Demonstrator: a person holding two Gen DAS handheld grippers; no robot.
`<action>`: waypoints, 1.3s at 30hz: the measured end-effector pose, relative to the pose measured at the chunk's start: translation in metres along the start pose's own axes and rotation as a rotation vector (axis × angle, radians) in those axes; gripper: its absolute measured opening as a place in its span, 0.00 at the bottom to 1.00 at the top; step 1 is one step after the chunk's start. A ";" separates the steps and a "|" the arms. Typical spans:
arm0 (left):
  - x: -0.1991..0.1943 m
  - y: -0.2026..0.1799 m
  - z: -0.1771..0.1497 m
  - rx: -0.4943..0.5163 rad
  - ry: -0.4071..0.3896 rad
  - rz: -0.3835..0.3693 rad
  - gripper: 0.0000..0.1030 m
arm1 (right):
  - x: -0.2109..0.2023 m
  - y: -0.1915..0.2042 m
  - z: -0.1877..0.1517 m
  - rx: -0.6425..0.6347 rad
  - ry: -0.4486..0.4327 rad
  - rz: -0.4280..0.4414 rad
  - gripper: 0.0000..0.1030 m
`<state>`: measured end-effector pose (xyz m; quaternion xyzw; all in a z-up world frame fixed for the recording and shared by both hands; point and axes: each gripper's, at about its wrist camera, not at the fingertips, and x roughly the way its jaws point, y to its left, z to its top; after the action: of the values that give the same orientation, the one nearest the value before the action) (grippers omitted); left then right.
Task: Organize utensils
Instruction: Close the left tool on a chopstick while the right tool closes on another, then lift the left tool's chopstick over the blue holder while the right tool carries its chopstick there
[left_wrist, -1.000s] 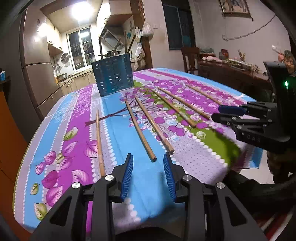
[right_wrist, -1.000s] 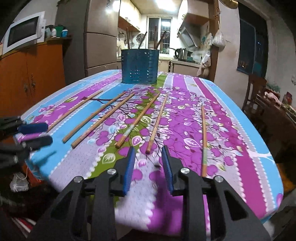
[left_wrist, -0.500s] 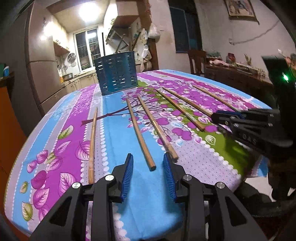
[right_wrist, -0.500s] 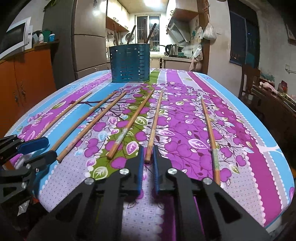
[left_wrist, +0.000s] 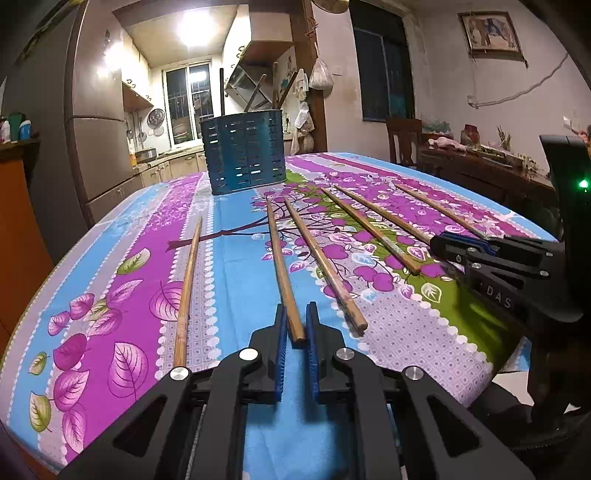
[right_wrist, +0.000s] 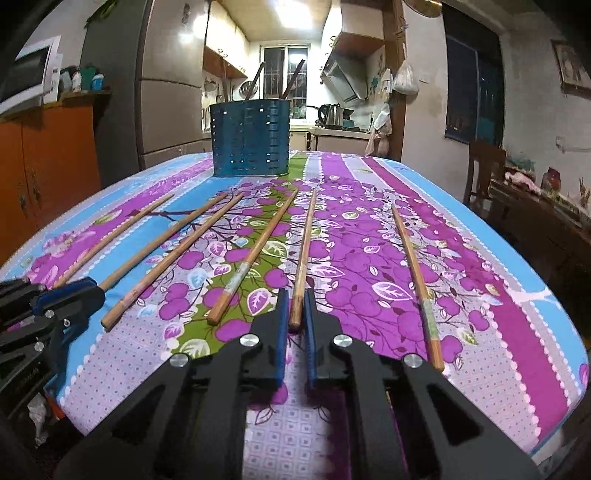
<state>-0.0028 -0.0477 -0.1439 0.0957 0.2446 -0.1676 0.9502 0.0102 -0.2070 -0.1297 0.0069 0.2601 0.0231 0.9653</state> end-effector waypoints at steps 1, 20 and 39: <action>-0.001 0.000 0.000 -0.002 0.001 0.000 0.11 | 0.000 -0.002 0.000 0.015 0.000 0.006 0.05; -0.021 0.019 0.005 -0.037 -0.009 0.078 0.08 | -0.031 -0.017 0.003 0.081 0.006 0.018 0.05; -0.067 0.027 0.031 0.035 0.015 0.051 0.08 | -0.111 -0.018 0.044 -0.028 -0.180 -0.016 0.05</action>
<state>-0.0348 -0.0128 -0.0817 0.1198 0.2464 -0.1468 0.9505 -0.0627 -0.2301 -0.0368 -0.0066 0.1720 0.0183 0.9849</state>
